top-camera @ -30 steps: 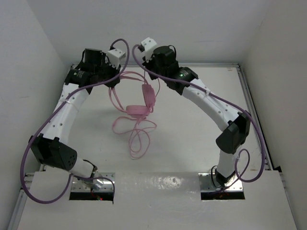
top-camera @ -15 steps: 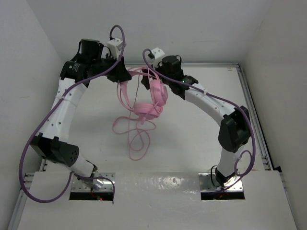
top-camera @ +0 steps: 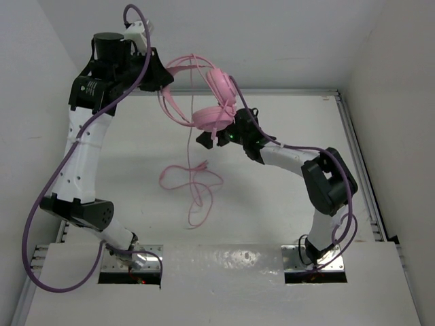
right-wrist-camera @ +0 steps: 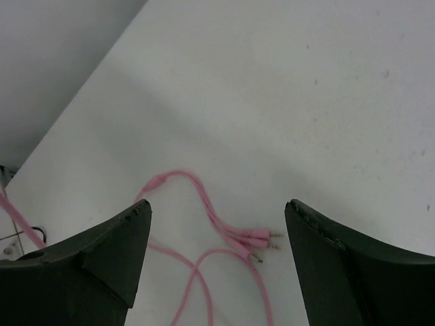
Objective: Wrap the headphones
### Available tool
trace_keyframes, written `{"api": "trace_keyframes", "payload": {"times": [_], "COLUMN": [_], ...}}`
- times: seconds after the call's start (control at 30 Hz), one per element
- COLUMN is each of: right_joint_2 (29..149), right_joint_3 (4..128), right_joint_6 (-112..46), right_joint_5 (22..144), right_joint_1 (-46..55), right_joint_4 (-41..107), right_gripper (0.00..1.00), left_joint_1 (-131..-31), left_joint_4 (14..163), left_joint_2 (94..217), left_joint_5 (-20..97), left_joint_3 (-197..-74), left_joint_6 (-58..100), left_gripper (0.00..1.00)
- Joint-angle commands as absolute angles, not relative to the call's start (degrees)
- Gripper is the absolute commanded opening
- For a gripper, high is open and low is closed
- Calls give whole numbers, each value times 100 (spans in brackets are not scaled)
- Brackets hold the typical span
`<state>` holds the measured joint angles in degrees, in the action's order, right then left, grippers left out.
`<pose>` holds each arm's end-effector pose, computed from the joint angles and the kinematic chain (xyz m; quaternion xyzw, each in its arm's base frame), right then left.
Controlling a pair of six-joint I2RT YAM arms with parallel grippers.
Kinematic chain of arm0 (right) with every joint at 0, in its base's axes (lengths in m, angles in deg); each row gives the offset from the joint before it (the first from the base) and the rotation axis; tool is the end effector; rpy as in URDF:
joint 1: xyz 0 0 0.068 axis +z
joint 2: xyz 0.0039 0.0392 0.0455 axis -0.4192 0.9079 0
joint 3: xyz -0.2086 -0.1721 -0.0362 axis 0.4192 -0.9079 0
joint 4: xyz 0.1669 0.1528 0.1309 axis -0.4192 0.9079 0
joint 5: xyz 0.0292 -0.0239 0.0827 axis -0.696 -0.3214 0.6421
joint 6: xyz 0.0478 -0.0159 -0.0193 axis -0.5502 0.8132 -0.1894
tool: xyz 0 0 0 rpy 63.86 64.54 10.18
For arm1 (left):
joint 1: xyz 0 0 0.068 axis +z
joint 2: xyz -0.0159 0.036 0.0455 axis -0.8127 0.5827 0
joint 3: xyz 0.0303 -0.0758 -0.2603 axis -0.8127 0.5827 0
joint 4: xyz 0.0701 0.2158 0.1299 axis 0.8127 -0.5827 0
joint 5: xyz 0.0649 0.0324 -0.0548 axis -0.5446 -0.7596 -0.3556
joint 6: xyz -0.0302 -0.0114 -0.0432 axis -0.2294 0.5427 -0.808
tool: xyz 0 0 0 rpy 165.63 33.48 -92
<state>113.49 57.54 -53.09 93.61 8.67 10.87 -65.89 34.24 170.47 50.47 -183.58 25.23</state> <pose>0.3472 0.2425 0.2313 -0.1368 0.7865 0.4049 0.4459 0.2926 -0.0723 0.5131 0.1303 0.8108 -0.2332 0.5209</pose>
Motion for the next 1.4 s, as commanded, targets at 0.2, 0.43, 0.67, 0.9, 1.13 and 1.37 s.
{"api": "trace_keyframes", "payload": {"times": [0.2, 0.43, 0.67, 0.9, 1.13, 1.37], "right_joint_2": [10774, 10431, 11116, 11073, 11441, 12793], "right_joint_3": [4383, 3952, 3784, 3837, 4425, 5787], "right_joint_6": [-5265, -4835, -6003, -5933, -5695, -5529], "right_joint_5": [8774, 8274, 7904, 7675, 7553, 5472], "right_joint_1": [809, 1959, 2250, 2373, 2742, 3322], "right_joint_4": [407, -469, -2089, -1896, -1633, -1659], "right_gripper": [75, 75, 78, 73, 76, 84], "left_joint_1": [-6509, -6491, -6491, -6491, -6465, -6508], "left_joint_4": [4123, 4096, 4158, 4140, 4202, 4298], "left_joint_2": [17006, 17076, 17050, 17050, 17094, 17120], "left_joint_5": [3756, 3440, 3220, 3184, 3158, 3272], "left_joint_3": [-19053, -18931, -18825, -18755, -18702, -18746], "left_joint_6": [1754, 1885, 1947, 1991, 2009, 1982], "left_gripper": [0, 0, 0, 0, 0, 0]}}
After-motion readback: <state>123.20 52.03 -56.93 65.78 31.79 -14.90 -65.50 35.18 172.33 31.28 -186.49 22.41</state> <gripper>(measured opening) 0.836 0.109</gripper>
